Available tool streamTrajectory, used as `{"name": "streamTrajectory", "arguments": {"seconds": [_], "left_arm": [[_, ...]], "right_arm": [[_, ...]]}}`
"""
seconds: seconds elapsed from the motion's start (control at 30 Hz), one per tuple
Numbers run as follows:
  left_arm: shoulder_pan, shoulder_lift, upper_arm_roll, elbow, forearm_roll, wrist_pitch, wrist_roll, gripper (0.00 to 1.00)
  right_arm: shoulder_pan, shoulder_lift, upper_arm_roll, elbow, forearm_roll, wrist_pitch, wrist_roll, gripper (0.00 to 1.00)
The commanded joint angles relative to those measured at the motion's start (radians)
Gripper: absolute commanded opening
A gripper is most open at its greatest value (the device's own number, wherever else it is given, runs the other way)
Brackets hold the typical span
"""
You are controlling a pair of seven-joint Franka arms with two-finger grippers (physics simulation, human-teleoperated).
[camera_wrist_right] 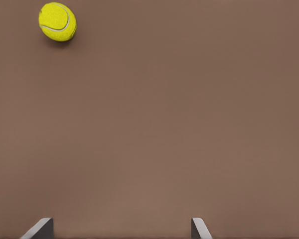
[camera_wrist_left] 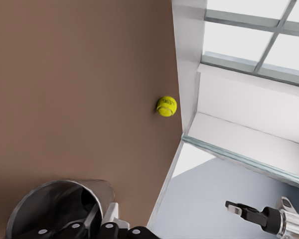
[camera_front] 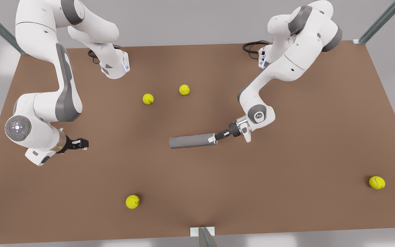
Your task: Put the tennis tube upright
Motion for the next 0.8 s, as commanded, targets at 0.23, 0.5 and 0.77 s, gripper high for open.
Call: {"name": "streamTrajectory", "arguments": {"seconds": [0.23,0.5,0.77], "left_arm": [[0.0,-0.007,-0.002,-0.001,0.0,0.003,-0.003,0.21],[0.023,-0.028,0.0,0.008,0.04,-0.003,-0.058,0.21],[0.04,-0.1,0.0,0.032,0.299,0.0,-0.388,0.21]], "right_arm": [[0.002,0.006,0.0,0.0,0.0,0.002,0.0,1.0],[0.002,0.006,0.0,0.0,0.0,0.0,0.0,1.0],[0.002,0.006,0.0,0.0,0.0,-0.005,0.0,1.0]]}}
